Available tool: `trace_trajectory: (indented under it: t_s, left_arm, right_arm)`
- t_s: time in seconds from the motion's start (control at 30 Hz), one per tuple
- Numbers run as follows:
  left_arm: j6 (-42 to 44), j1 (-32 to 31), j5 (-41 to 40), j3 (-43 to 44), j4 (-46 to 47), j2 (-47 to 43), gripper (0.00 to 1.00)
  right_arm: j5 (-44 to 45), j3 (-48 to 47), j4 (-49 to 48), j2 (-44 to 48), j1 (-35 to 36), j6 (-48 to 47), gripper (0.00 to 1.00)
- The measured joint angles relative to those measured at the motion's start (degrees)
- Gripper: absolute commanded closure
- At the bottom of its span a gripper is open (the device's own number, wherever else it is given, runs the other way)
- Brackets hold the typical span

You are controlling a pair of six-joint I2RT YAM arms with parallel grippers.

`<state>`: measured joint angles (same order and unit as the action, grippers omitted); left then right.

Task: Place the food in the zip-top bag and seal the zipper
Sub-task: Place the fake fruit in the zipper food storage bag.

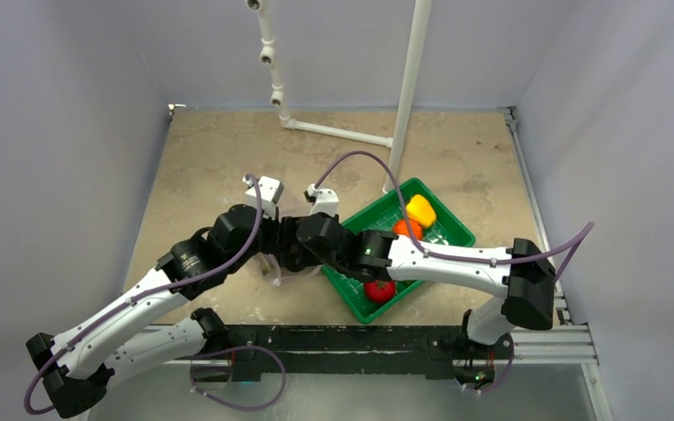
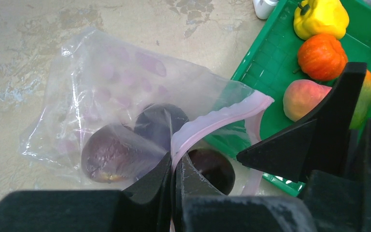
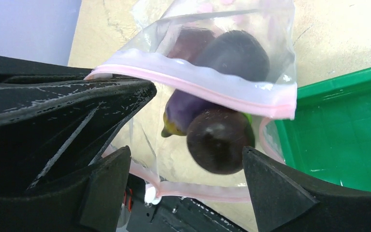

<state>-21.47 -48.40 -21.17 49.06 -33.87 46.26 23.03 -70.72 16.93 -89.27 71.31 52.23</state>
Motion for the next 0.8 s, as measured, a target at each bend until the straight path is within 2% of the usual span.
trace_trajectory:
  t_s: [0.37,0.57,0.8]
  left_arm:
    - [0.0,0.0,0.0,0.0,0.0,0.0,1.00]
    - [0.0,0.0,0.0,0.0,0.0,0.0,1.00]
    - [0.0,0.0,0.0,0.0,0.0,0.0,1.00]
  right_arm:
    - [1.5,0.4,2.1,7.7,0.0,3.1,0.21]
    - [1.5,6.8,1.5,16.7,0.0,8.3,0.26]
    - [0.9,14.9,1.9,18.3,0.0,14.9,0.32]
